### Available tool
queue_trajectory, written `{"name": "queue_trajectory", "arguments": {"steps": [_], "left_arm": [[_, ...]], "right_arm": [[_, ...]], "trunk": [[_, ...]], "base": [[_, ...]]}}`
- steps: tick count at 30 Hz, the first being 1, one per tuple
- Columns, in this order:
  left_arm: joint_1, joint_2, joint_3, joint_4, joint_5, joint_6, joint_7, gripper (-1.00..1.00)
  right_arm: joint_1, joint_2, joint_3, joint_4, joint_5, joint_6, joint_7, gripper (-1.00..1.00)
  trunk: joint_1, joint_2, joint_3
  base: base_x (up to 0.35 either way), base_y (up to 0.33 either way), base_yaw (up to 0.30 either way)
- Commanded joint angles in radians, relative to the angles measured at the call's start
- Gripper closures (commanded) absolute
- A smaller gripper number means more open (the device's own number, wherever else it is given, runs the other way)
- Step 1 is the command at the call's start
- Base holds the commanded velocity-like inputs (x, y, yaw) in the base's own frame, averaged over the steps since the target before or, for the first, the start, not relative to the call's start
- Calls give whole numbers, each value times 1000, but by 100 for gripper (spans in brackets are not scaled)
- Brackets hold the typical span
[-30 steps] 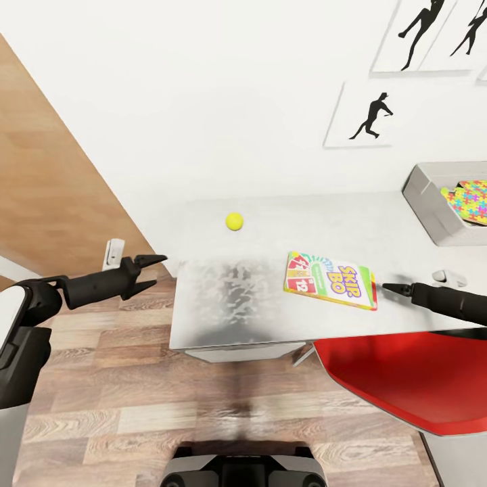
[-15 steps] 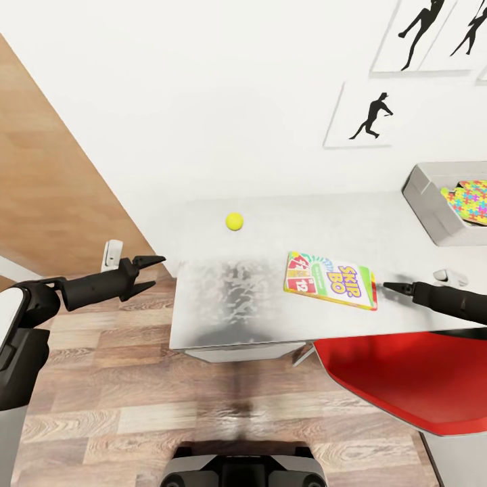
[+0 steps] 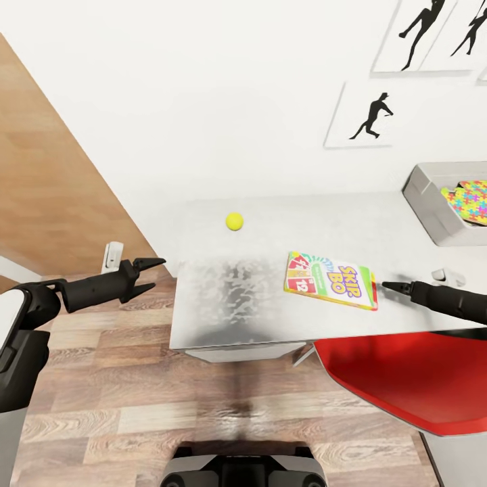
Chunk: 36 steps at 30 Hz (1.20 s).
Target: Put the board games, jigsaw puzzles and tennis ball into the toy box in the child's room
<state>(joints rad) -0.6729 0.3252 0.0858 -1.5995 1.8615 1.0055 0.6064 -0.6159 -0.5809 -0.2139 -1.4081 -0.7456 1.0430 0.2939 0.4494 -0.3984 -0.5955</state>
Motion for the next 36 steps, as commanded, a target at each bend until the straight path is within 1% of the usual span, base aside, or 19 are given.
{"name": "queue_trajectory", "arguments": {"steps": [1, 8, 10, 13, 15, 20, 22, 27, 36], "left_arm": [[0, 0, 0, -1, 9, 2, 10, -100], [1, 0, 0, -1, 10, 2, 9, -100], [1, -1, 0, -1, 10, 2, 9, -100], [1, -1, -1, -1, 11, 2, 10, -100], [0, -2, -1, -1, 11, 2, 10, -100], [0, -2, -2, -1, 11, 2, 10, -100], [0, -2, -2, 0, 11, 2, 10, -100], [0, -3, -3, -1, 11, 2, 10, -100], [-2, -3, -2, -1, 11, 2, 11, -100]], "right_arm": [[-7, 0, -1, 8, 10, 4, 10, -100], [-39, 2, 0, 50, 12, 4, 8, -100], [-52, 2, 1, 78, 14, 4, 8, -100], [-60, 2, 1, 92, 14, 4, 8, -100], [-78, 2, 2, 119, 16, 4, 8, -100], [-96, 2, 2, 147, 17, 4, 8, -100], [-109, 2, 3, 175, 18, 4, 9, -100], [-125, 1, 3, 205, 19, 4, 11, -100], [-138, 2, 4, 227, 19, 4, 12, -100]], "trunk": [[1, -2, -1], [1, -2, -1], [1, -2, -1], [1, -2, -1], [1, -2, -1], [1, -2, -1], [1, -2, -1], [1, -2, -1], [1, -2, -1]], "base": [[0, 0, 51], [0, 0, 80], [0, 0, 59], [0, 0, 45], [0, 0, 30], [0, 0, 21], [0, 0, 12], [0, 0, 8], [0, 0, 3]]}}
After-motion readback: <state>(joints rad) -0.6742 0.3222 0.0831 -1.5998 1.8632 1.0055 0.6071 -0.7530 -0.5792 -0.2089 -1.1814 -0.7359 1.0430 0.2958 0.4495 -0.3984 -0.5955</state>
